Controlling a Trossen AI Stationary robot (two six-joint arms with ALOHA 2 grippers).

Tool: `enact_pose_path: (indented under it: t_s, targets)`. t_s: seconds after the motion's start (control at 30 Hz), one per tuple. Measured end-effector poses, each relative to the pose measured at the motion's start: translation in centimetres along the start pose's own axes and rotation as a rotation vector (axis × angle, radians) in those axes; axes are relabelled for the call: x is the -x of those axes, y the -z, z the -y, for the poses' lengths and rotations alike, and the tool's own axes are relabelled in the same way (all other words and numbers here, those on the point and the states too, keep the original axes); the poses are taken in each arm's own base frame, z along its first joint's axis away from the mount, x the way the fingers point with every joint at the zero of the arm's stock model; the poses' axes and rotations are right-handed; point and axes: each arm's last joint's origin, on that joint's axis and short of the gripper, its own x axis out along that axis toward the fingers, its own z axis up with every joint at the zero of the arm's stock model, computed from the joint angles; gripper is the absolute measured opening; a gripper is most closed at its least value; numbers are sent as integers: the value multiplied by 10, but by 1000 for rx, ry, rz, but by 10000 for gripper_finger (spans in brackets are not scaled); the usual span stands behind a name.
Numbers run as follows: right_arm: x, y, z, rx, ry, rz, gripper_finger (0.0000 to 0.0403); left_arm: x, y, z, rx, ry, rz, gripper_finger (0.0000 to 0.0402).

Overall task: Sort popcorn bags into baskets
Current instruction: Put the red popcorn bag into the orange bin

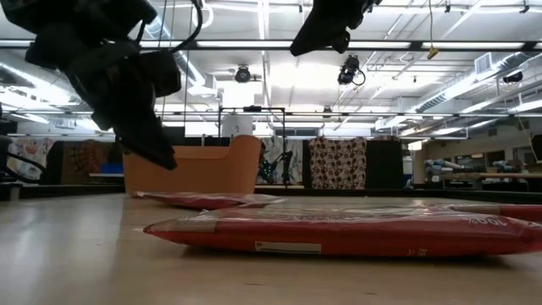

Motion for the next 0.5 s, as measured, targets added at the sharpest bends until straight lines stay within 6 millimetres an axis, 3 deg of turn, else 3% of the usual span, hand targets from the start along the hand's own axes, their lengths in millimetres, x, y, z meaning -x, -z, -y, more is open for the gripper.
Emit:
enact_pose_path:
  t_s: [0.23,0.5]
  targets:
    - [-19,9,9,-127,-27,-57,49,1,-7,3,15,70,-97,166]
    - [-73,26,5,-224,-131,-164,94,2,-6,-5,21,-35,-112,166]
